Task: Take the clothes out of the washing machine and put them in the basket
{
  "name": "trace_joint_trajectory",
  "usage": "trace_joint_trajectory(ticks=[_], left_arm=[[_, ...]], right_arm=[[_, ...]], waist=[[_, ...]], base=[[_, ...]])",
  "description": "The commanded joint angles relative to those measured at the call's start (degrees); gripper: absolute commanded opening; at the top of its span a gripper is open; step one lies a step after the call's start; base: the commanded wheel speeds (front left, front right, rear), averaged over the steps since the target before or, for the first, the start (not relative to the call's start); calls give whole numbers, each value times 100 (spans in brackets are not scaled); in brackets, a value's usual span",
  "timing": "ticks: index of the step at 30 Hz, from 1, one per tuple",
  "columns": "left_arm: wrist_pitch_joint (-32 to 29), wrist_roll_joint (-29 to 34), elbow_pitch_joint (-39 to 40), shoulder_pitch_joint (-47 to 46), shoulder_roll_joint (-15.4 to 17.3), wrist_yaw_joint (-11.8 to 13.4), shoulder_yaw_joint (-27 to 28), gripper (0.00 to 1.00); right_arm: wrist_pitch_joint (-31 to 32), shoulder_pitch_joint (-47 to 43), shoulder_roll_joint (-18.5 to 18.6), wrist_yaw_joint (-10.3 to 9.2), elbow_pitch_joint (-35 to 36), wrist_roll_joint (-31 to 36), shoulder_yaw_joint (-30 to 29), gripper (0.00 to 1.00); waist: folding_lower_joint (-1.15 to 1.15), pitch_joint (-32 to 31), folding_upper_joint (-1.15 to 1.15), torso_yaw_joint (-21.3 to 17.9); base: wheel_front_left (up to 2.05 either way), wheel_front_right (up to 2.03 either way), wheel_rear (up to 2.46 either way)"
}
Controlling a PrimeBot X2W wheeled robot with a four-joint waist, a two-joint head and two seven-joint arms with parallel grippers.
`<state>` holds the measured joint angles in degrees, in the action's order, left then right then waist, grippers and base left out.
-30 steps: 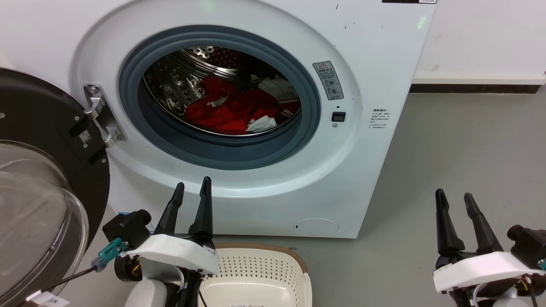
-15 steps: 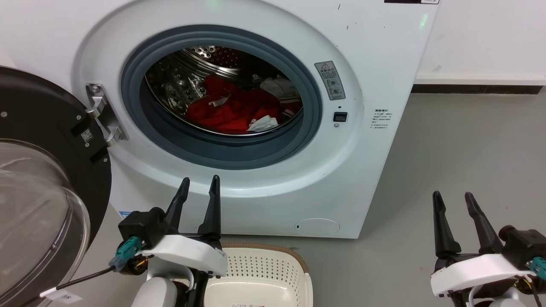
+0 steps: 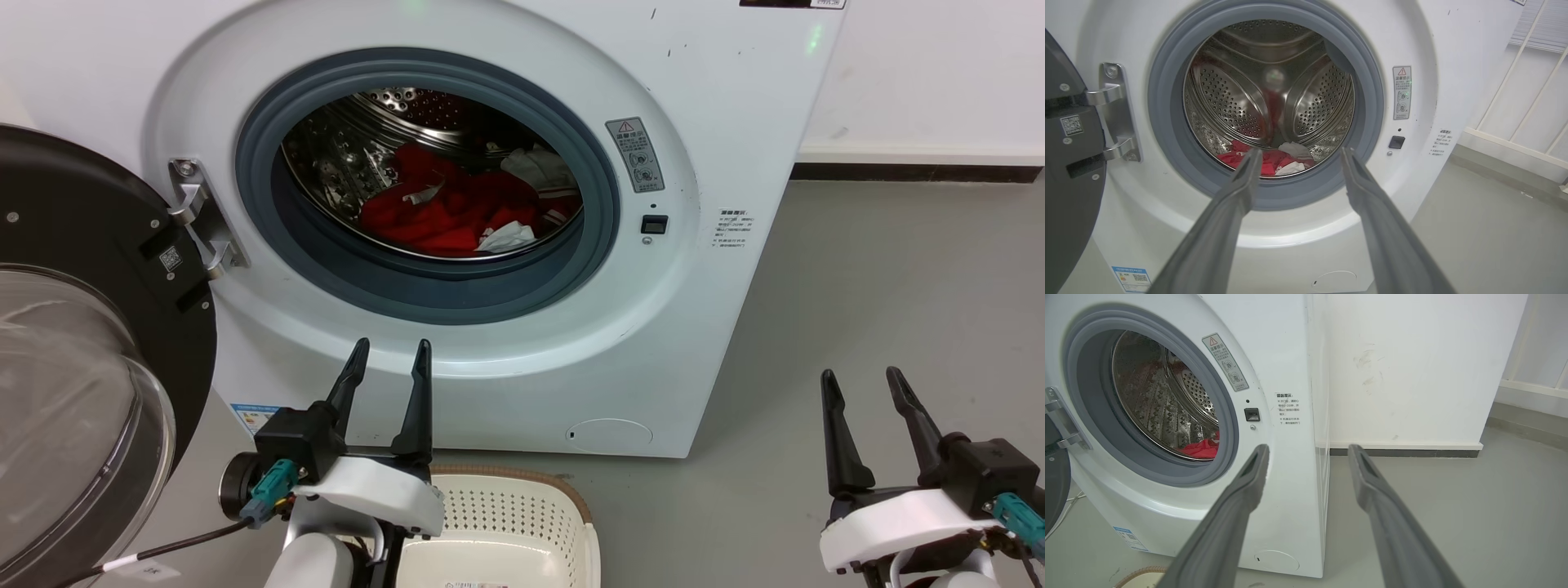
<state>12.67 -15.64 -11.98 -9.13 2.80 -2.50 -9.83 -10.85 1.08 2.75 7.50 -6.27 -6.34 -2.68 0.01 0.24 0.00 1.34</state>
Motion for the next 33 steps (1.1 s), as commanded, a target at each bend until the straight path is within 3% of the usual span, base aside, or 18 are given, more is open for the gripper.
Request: trace_joint_trajectory(ticks=[1,22,33], left_arm=[[40,104,10,-21,13,14,-15,100],[264,855,-2,129,13,206,-101,100],[255,737,-4,176,13,242,-59,100]], right_arm=[[-43,-47,22,-2,45,105,5,100],[-118,-93,22,-2,70,857,45,100],[-107,-70,21,-2,-3,718,28,100]], waist=[[0,1,0,0],[-1,43,0,34],[-1,56,0,27]], base=[[0,0,0],[0,0,0],[0,0,0]])
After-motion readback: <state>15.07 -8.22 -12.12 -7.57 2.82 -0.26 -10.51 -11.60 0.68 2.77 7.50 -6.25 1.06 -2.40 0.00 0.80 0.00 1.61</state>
